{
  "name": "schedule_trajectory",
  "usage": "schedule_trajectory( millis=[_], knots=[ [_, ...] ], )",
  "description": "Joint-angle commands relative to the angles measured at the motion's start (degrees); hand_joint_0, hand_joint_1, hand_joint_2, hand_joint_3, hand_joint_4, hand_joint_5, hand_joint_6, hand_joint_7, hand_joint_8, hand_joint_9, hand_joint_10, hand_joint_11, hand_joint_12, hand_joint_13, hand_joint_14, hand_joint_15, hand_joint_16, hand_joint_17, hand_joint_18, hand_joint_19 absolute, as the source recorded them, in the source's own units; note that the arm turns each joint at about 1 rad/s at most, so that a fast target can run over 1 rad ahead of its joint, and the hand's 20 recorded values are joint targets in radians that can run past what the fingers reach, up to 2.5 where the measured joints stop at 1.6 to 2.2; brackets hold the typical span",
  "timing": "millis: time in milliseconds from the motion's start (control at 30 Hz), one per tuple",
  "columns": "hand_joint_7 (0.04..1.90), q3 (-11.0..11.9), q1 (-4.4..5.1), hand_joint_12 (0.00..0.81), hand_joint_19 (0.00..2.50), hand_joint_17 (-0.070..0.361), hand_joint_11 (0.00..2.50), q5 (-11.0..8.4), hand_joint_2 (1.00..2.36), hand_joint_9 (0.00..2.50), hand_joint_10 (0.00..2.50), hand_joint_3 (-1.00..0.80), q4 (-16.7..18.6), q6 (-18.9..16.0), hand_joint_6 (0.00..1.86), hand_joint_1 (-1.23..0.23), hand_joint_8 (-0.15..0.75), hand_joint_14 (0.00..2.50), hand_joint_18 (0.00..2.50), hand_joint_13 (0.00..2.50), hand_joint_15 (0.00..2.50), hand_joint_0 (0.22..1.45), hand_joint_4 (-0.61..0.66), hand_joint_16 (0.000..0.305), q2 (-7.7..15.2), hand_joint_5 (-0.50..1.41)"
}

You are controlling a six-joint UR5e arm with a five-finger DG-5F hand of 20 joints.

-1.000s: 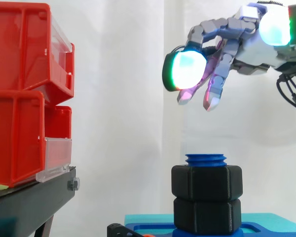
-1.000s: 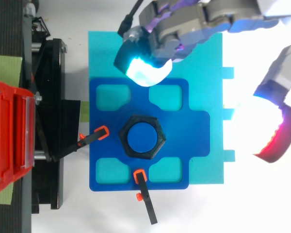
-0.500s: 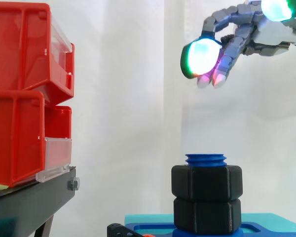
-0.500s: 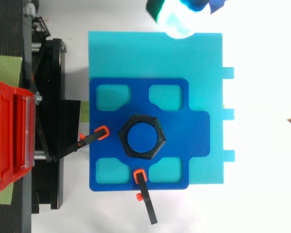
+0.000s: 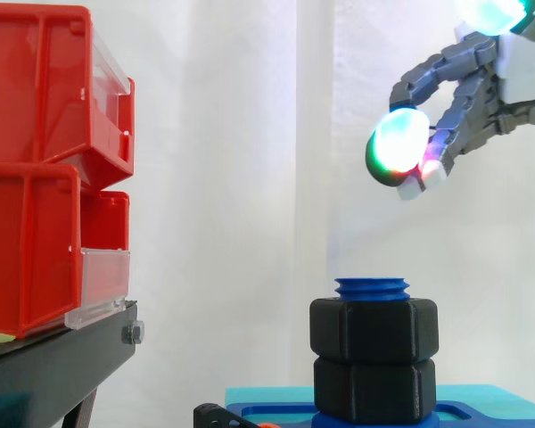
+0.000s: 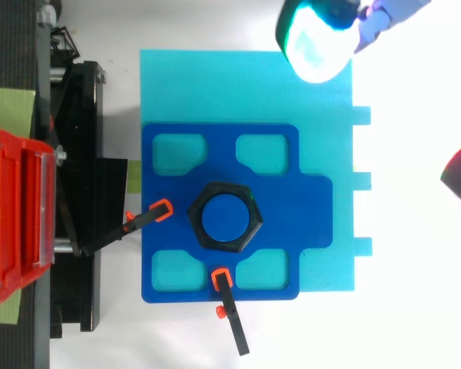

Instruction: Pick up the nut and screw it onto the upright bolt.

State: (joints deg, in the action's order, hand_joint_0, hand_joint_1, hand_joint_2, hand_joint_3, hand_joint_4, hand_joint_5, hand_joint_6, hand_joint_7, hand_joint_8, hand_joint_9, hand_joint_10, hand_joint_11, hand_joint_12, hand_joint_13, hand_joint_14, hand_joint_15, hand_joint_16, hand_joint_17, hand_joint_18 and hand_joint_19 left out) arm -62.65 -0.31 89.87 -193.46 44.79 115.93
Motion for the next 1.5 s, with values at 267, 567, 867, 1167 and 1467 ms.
schedule_trajectory(
  millis=[267,567,867,1167,1467],
  knots=[
    [0.77,-0.02,2.77,0.373,0.00,0.107,0.00,-3.21,1.00,0.57,0.00,-0.50,-6.31,-13.06,0.50,-0.44,0.252,0.00,0.00,0.17,0.00,0.46,0.16,0.048,-2.20,-0.17],
    [0.77,-0.02,3.12,0.372,0.00,0.107,0.00,-3.13,1.00,0.42,0.00,-0.50,-9.48,-13.32,0.50,-0.47,0.249,0.00,0.00,0.05,0.00,0.49,0.16,0.048,-3.87,-0.20],
    [0.77,-16.36,4.17,0.373,0.01,0.108,0.00,-5.76,1.00,0.41,0.00,-0.50,3.09,-15.43,0.50,-0.50,0.248,0.00,0.00,0.04,0.00,0.49,0.16,0.048,-13.01,-0.20],
    [0.67,-26.12,4.88,0.372,0.00,0.115,0.00,-5.59,1.00,0.24,0.00,-0.50,14.78,-16.57,0.50,-0.50,0.236,0.00,0.00,0.00,0.00,0.50,0.14,0.051,-15.56,-0.23],
    [0.54,-28.41,5.23,0.371,0.00,0.123,0.00,-12.27,1.00,0.00,0.00,-0.50,20.05,-16.22,0.50,-0.47,0.215,0.00,0.00,0.00,0.00,0.48,0.14,0.055,-15.56,-0.28]
  ],
)
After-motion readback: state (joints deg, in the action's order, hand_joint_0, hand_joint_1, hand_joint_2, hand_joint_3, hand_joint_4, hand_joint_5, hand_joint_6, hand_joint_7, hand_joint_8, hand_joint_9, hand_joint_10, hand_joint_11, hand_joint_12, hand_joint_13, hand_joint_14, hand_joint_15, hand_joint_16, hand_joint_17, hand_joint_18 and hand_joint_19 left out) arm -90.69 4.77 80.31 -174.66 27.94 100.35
